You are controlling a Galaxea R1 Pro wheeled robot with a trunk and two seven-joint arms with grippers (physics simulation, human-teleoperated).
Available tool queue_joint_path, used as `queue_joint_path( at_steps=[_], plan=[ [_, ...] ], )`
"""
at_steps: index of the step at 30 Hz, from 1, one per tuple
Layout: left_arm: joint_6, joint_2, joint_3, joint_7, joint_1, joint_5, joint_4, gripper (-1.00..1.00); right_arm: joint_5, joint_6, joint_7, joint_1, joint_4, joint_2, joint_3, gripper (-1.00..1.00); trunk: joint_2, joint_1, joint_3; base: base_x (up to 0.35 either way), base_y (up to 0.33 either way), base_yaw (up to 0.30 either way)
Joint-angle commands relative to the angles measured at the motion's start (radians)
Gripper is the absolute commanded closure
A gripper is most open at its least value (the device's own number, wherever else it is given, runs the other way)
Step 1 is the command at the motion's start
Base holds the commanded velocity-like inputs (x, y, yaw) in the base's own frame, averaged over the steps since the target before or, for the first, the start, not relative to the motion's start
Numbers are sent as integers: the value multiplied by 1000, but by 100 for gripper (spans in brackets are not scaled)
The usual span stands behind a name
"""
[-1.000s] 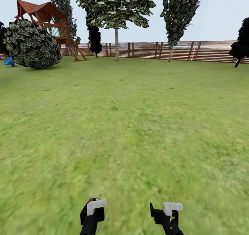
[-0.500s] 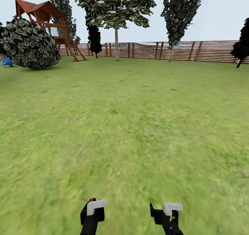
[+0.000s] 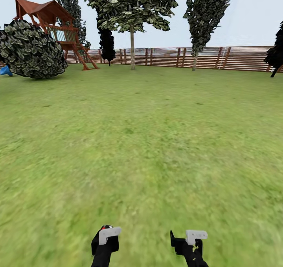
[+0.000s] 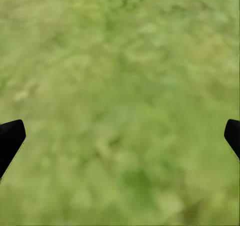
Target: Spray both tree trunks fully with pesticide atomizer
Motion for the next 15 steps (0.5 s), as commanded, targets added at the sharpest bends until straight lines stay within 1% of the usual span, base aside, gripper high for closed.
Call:
queue_joint_path(
  at_steps=[1, 7, 15],
  plan=[
    [-7, 1, -5, 6, -1, 10, -1, 100, 2, 6, -6, 0, -2, 0, 2, -100, 0, 0, -1, 335, 0, 0],
    [-7, 1, -5, 6, -1, 9, 0, 100, 2, 7, -6, 0, -2, -1, 13, -100, 0, 0, -1, 335, 0, 0],
    [-7, 1, -5, 6, -1, 10, 0, 100, 2, 7, -6, 0, -2, -1, 14, -100, 0, 0, -1, 335, 0, 0]
  ],
)
